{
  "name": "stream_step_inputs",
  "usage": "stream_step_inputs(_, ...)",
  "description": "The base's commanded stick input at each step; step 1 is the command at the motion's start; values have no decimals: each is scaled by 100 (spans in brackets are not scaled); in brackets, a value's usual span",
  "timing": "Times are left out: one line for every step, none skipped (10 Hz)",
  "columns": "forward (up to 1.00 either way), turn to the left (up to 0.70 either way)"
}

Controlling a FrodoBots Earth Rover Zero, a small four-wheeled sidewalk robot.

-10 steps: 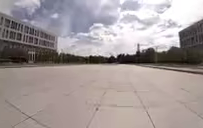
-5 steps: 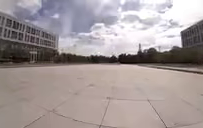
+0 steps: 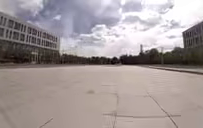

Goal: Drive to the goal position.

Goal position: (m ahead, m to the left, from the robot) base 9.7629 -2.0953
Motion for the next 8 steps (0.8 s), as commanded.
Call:
stream_step_inputs(100, 0)
stream_step_inputs(100, 0)
stream_step_inputs(100, 0)
stream_step_inputs(100, 0)
stream_step_inputs(100, 0)
stream_step_inputs(100, -25)
stream_step_inputs(100, -40)
stream_step_inputs(100, -40)
